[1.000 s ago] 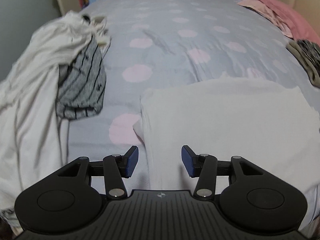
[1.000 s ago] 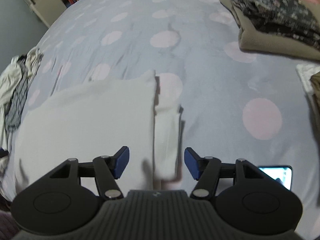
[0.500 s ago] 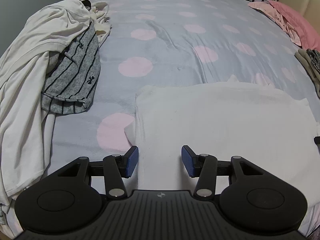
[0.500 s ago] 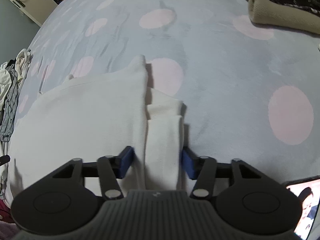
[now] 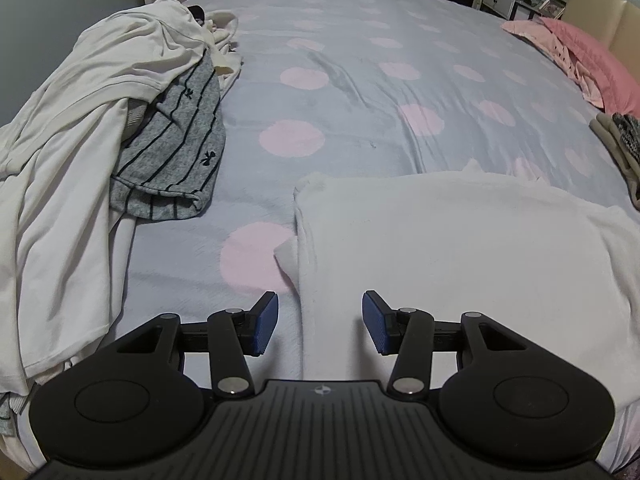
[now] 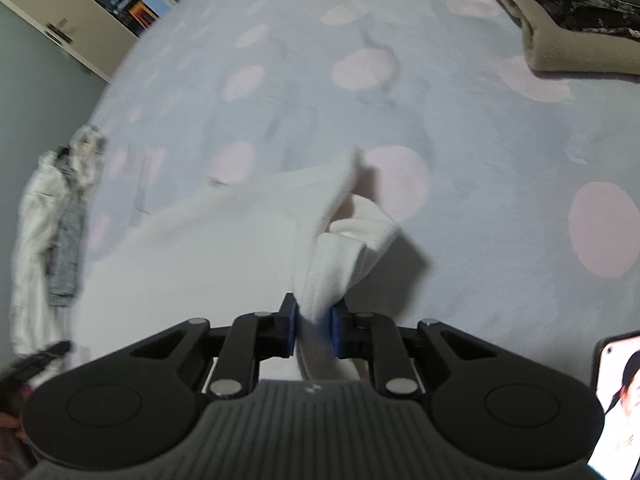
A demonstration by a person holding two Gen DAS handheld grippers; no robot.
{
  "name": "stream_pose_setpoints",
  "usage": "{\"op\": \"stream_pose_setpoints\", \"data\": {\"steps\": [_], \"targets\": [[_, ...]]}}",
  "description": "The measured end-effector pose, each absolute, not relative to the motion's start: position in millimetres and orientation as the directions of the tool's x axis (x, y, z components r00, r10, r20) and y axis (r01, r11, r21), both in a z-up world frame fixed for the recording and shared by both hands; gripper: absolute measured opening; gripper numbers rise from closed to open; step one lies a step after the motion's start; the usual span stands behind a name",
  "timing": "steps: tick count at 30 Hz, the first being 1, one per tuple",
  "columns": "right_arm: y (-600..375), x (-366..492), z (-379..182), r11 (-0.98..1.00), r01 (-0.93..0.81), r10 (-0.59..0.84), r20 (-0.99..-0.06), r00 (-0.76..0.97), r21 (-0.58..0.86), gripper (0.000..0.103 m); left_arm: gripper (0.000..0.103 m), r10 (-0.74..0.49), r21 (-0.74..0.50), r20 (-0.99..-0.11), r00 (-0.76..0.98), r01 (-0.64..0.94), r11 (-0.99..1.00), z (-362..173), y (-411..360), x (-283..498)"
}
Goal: Fold clothes
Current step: 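Grasp the shirt sleeve end with the right gripper and lift it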
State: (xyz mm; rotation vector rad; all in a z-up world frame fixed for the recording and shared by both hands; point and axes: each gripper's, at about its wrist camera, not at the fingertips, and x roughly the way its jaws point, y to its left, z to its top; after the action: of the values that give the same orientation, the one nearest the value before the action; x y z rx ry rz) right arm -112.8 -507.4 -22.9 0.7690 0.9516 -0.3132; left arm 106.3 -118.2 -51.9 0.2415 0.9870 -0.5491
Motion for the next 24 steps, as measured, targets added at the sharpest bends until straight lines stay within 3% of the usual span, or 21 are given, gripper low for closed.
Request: {"op": "stream_pose_setpoints", "data": {"steps": [12, 18, 24], "targets": [[-444, -67, 39, 0.667, 0.385, 0.284, -0.695, 0.661, 0.638, 0.018, 0.040, -0.404, -0.114, -0.821, 0.404, 0.578, 0.808, -39, -106, 99], [-400, -26, 46, 0.657, 0.310, 0.380, -0.657, 0.651, 0.687, 0.018, 0.047, -0.427, -0.128, -0.805, 0.413, 0.582, 0.803, -34, -99, 99], [-350, 27, 33, 0.661, 0.249, 0.464, -0.646, 0.606, 0.708, 0.018, 0.047, -0.432, -0.145, -0.808, 0.400, 0.576, 0.804, -36, -88, 101]]}}
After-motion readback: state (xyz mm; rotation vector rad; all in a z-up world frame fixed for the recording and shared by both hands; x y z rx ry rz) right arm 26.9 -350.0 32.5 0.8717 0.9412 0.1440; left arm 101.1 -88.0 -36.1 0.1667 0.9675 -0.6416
